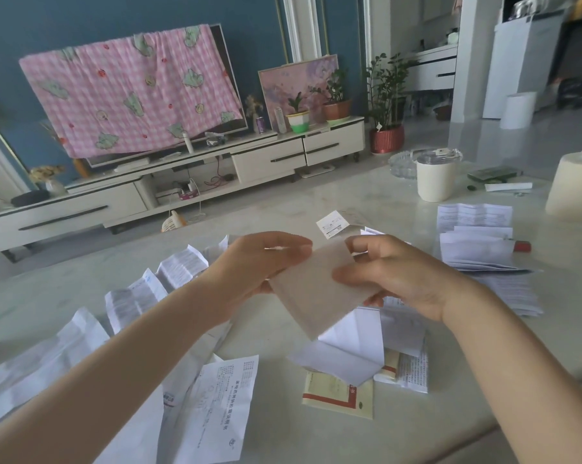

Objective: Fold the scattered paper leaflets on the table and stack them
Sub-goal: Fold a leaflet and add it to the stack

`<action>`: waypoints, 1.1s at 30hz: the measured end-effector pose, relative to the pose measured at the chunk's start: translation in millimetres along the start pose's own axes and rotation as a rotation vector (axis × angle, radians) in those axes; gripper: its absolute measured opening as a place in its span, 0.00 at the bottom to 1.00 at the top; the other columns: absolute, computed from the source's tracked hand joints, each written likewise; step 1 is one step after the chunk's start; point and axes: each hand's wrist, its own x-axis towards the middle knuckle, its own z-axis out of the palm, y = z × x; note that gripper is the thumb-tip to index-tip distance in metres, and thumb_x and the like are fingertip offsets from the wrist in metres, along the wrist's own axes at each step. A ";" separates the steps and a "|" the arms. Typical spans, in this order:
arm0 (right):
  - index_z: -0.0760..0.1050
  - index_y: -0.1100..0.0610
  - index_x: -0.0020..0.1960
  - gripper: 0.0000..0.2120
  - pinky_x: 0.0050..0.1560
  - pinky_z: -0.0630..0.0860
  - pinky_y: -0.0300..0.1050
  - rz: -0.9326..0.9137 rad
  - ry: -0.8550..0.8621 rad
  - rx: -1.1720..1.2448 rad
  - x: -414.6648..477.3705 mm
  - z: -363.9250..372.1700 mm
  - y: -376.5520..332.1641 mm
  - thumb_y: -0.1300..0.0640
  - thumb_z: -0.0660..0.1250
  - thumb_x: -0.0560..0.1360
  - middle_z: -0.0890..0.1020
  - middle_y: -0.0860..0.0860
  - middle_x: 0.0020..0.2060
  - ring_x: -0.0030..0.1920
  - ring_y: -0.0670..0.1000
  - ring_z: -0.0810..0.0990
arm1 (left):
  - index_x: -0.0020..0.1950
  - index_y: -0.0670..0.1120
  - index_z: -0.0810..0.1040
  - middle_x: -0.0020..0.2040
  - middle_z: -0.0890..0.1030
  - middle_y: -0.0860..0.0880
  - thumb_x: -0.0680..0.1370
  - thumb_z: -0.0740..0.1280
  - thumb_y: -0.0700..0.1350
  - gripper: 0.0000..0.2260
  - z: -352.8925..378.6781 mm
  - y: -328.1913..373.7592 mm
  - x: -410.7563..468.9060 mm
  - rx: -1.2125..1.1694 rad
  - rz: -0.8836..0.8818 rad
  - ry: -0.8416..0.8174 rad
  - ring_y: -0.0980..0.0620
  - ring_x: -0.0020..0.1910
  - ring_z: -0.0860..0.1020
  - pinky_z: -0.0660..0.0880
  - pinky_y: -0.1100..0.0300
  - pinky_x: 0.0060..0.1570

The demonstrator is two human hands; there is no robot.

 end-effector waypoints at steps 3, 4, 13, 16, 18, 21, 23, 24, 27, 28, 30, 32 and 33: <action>0.77 0.61 0.53 0.07 0.28 0.70 0.35 -0.023 0.052 0.079 2.2 4.6 -0.1 0.62 0.66 0.75 0.80 0.53 0.39 0.34 0.50 0.76 | 0.39 0.49 0.82 0.38 0.81 0.50 0.75 0.68 0.39 0.07 2.8 -2.2 2.3 0.038 0.042 0.115 0.53 0.38 0.78 0.76 0.59 0.42; 0.77 0.60 0.52 0.08 0.29 0.71 0.36 -0.024 0.075 0.152 3.4 4.8 -0.2 0.59 0.67 0.75 0.80 0.53 0.39 0.34 0.50 0.77 | 0.38 0.48 0.81 0.38 0.81 0.49 0.75 0.68 0.38 0.08 3.8 -2.9 2.9 -0.006 0.062 0.184 0.52 0.38 0.78 0.77 0.59 0.43; 0.74 0.59 0.58 0.11 0.27 0.75 0.38 -0.002 0.010 0.300 7.8 12.5 -0.1 0.67 0.61 0.77 0.79 0.56 0.40 0.28 0.53 0.79 | 0.39 0.40 0.78 0.33 0.80 0.47 0.73 0.62 0.26 0.10 4.2 -2.9 3.7 -0.240 0.076 0.219 0.53 0.33 0.80 0.79 0.64 0.35; 0.76 0.61 0.53 0.10 0.27 0.74 0.38 -0.073 0.095 0.230 11.6 10.1 1.3 0.70 0.59 0.77 0.78 0.55 0.38 0.26 0.52 0.78 | 0.39 0.36 0.78 0.35 0.82 0.46 0.73 0.59 0.25 0.11 5.4 -1.4 3.9 -0.311 0.028 0.197 0.52 0.34 0.81 0.79 0.62 0.33; 0.76 0.60 0.52 0.11 0.26 0.74 0.38 -0.121 0.129 0.187 12.6 11.3 2.3 0.70 0.59 0.77 0.78 0.54 0.36 0.25 0.51 0.78 | 0.36 0.38 0.80 0.35 0.83 0.46 0.73 0.57 0.26 0.15 6.4 -0.6 4.2 -0.362 -0.015 0.175 0.51 0.34 0.82 0.79 0.61 0.32; 0.71 0.57 0.54 0.12 0.24 0.73 0.40 -0.106 0.127 0.206 13.1 12.4 1.9 0.70 0.56 0.77 0.77 0.54 0.35 0.24 0.53 0.78 | 0.34 0.42 0.78 0.32 0.80 0.47 0.75 0.56 0.28 0.16 5.7 -0.2 5.1 -0.388 -0.081 0.165 0.51 0.29 0.80 0.77 0.63 0.28; 0.69 0.56 0.52 0.12 0.23 0.71 0.39 -0.057 0.082 0.237 13.1 11.4 1.9 0.70 0.54 0.77 0.74 0.55 0.35 0.23 0.53 0.77 | 0.36 0.43 0.76 0.32 0.79 0.47 0.75 0.57 0.29 0.14 5.6 -1.0 5.2 -0.373 -0.118 0.140 0.51 0.27 0.79 0.77 0.63 0.28; 0.70 0.55 0.49 0.13 0.22 0.70 0.38 -0.047 0.063 0.229 13.1 10.7 2.2 0.71 0.53 0.77 0.74 0.54 0.35 0.22 0.53 0.76 | 0.36 0.43 0.76 0.33 0.79 0.46 0.76 0.57 0.30 0.14 5.9 -1.6 5.1 -0.369 -0.131 0.133 0.51 0.27 0.79 0.77 0.63 0.28; 0.73 0.56 0.38 0.18 0.22 0.69 0.36 -0.056 0.080 0.174 12.9 10.2 2.3 0.73 0.51 0.75 0.76 0.54 0.34 0.23 0.51 0.77 | 0.38 0.42 0.77 0.38 0.80 0.44 0.76 0.57 0.33 0.12 6.2 -2.0 5.5 -0.429 -0.178 0.127 0.49 0.29 0.81 0.78 0.61 0.29; 0.73 0.57 0.36 0.19 0.23 0.70 0.36 -0.064 0.106 0.161 12.9 10.4 3.1 0.73 0.50 0.75 0.77 0.54 0.35 0.24 0.50 0.77 | 0.40 0.42 0.76 0.39 0.79 0.43 0.77 0.59 0.35 0.09 6.7 -1.5 6.0 -0.469 -0.192 0.119 0.48 0.29 0.81 0.79 0.60 0.29; 0.73 0.57 0.35 0.20 0.24 0.71 0.36 -0.087 0.154 0.121 12.8 11.8 3.6 0.74 0.50 0.74 0.78 0.55 0.35 0.24 0.49 0.77 | 0.43 0.43 0.75 0.39 0.79 0.43 0.77 0.62 0.40 0.05 6.8 -1.5 6.9 -0.458 -0.191 0.106 0.49 0.29 0.81 0.79 0.60 0.29; 0.75 0.57 0.35 0.20 0.26 0.72 0.37 -0.104 0.174 0.082 11.9 12.0 4.4 0.73 0.49 0.74 0.78 0.54 0.34 0.25 0.49 0.77 | 0.44 0.44 0.77 0.39 0.79 0.45 0.76 0.65 0.38 0.03 7.0 -5.7 9.6 -0.325 -0.163 0.119 0.53 0.29 0.80 0.78 0.62 0.29; 0.76 0.58 0.36 0.21 0.26 0.73 0.37 -0.107 0.172 0.078 11.7 11.6 4.2 0.73 0.49 0.74 0.78 0.54 0.34 0.26 0.50 0.77 | 0.43 0.44 0.78 0.38 0.79 0.46 0.76 0.66 0.37 0.04 6.6 -7.8 11.1 -0.266 -0.144 0.138 0.54 0.29 0.80 0.78 0.63 0.29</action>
